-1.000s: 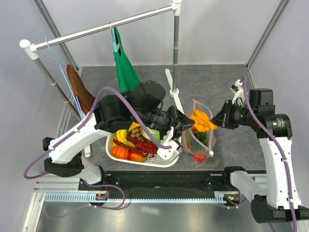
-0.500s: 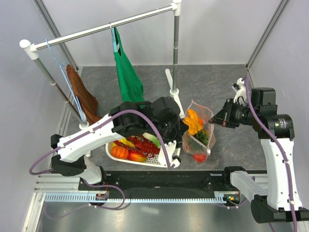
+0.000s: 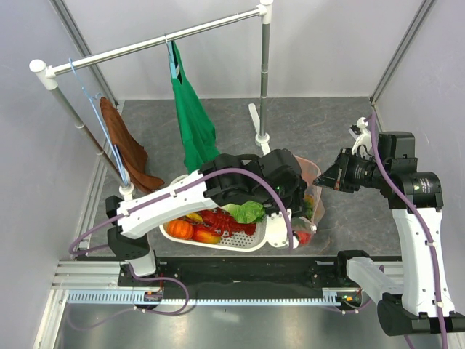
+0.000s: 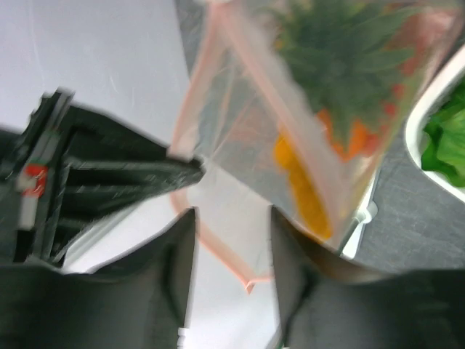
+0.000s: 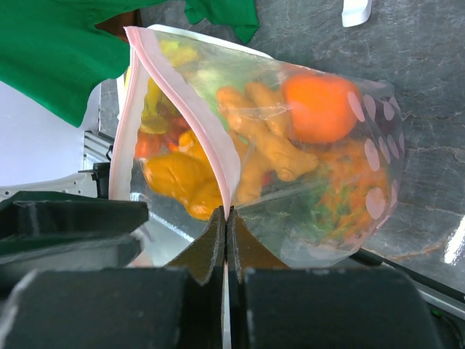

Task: Place the food in the zip-top bag and seal the zipper
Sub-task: Place the fake vegetable in the zipper food storage bag, then pick up the fake fruit from the bin.

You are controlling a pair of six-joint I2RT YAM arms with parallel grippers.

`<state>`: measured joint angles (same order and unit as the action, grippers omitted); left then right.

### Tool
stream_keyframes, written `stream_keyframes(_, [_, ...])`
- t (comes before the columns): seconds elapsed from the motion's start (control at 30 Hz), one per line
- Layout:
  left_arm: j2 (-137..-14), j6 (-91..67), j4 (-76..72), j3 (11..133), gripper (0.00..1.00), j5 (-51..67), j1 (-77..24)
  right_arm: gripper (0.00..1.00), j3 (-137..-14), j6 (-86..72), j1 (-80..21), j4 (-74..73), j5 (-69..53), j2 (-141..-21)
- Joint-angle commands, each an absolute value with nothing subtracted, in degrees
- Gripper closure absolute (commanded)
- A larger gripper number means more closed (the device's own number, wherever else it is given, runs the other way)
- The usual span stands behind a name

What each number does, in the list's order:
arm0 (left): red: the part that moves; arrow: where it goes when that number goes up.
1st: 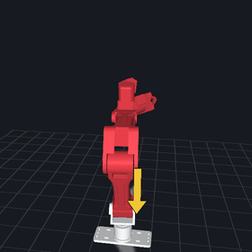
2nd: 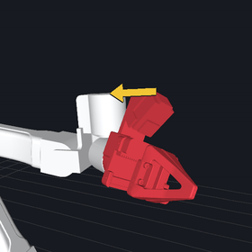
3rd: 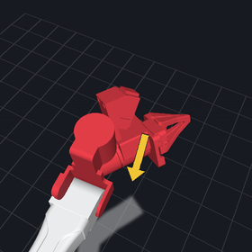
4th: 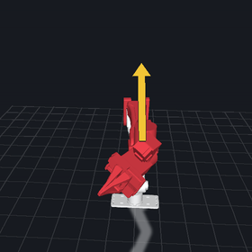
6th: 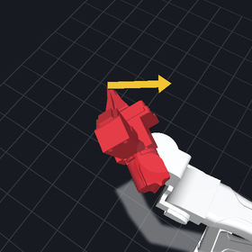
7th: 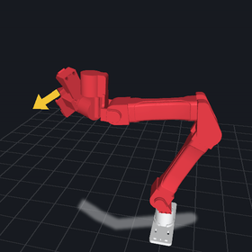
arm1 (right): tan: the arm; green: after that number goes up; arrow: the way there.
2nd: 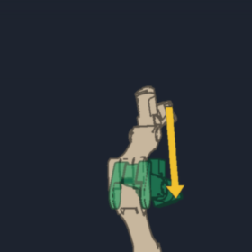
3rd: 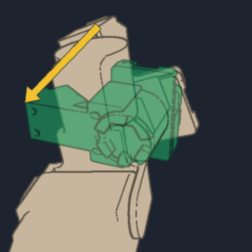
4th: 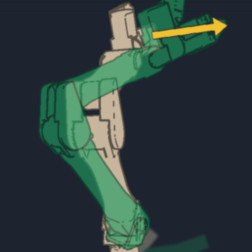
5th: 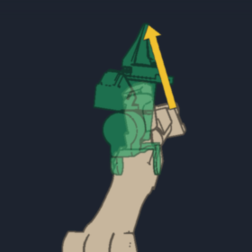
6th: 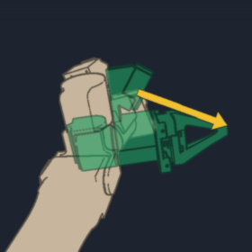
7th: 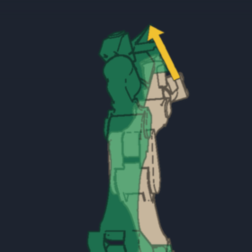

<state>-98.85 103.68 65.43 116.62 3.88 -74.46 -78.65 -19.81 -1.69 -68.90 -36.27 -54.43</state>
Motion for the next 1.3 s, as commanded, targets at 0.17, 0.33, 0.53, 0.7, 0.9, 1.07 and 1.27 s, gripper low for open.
stream_keyframes(0.17, [-90.37, 81.79, 63.45, 120.5, 0.31, 4.29, -75.32, 1.0, -78.14, -20.74, -1.67, -66.09, -36.39, -53.09])
stream_keyframes(0.33, [-79.91, 59.36, 67.14, 114.73, 0.28, 11.15, -75.23, 1.0, -77.7, -20.21, -1.67, -66.09, -35.86, -52.73])
stream_keyframes(0.53, [-64.64, 37.9, 68.73, 95.41, 0.29, 19.75, -67.71, 1.0, -76.73, -19.95, -1.67, -66.36, -35.16, -52.47])
stream_keyframes(0.7, [-54.77, 33.58, 70.56, 81.84, 0.3, 23.28, -59.79, 1.0, -75.94, -19.69, -1.67, -66.36, -34.1, -52.12])
stream_keyframes(0.9, [-47.9, 36.12, 76.53, 69.36, 0.3, 17.16, -57.22, 1.0, -75.76, -19.34, -1.67, -66.36, -33.49, -52.65])
stream_keyframes(1.07, [-47.99, 43.57, 82.96, 64.34, 0.3, 10.21, -57.22, 1.0, -76.29, -19.34, -1.58, -66.45, -33.31, -53.44])
stream_keyframes(1.27, [-46.5, 55.0, 83.15, 59.42, 0.28, 3.43, -57.22, 1.0, -76.2, -19.86, -1.49, -66.18, -33.49, -53.09])
